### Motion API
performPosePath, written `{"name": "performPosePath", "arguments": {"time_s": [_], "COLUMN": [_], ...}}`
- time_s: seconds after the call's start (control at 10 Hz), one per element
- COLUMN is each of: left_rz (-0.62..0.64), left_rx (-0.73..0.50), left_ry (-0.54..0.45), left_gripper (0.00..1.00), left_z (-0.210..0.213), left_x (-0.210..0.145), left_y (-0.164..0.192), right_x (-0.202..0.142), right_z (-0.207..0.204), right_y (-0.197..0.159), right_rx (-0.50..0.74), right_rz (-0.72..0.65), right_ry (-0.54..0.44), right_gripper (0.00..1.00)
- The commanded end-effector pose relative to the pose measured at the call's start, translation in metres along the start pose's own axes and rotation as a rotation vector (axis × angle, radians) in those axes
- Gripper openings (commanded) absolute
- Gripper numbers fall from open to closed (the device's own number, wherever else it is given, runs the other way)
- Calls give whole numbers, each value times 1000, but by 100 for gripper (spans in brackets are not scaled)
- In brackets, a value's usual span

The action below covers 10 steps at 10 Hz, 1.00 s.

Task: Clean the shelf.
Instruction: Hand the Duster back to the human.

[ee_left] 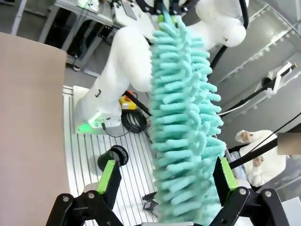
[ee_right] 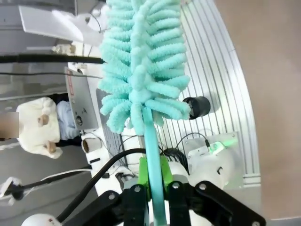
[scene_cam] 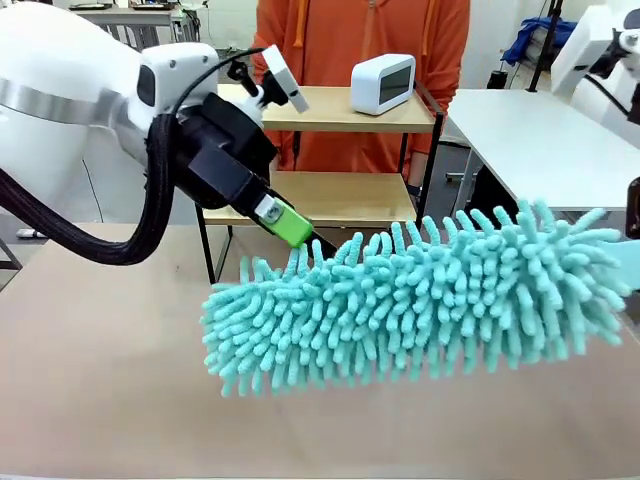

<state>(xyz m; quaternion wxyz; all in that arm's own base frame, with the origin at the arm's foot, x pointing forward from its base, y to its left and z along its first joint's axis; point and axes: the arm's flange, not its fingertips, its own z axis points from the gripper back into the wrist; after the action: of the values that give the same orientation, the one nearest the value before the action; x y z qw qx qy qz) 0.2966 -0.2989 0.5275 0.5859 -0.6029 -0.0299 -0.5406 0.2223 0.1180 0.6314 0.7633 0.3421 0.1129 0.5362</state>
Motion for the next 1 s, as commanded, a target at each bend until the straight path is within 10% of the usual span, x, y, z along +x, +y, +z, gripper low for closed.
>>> {"name": "performPosePath", "arguments": {"time_s": [0.0, 0.6, 0.7, 0.9], "left_rz": [-30, -60, -66, -75], "left_rx": [-58, -74, -56, -42], "left_ry": [53, 80, 65, 39], "left_gripper": [100, 89, 40, 0], "left_z": [0, -13, -14, -15], "left_x": [-1, -3, -3, -3], "left_y": [1, -2, -2, -2], "right_x": [4, -2, -4, -6], "right_z": [2, 5, 4, 4], "right_y": [-8, -24, -24, -24], "right_rx": [5, 42, 46, 47], "right_rz": [-23, -61, -63, -63], "right_ry": [-86, -134, -129, -124], "right_gripper": [12, 12, 12, 12]}}
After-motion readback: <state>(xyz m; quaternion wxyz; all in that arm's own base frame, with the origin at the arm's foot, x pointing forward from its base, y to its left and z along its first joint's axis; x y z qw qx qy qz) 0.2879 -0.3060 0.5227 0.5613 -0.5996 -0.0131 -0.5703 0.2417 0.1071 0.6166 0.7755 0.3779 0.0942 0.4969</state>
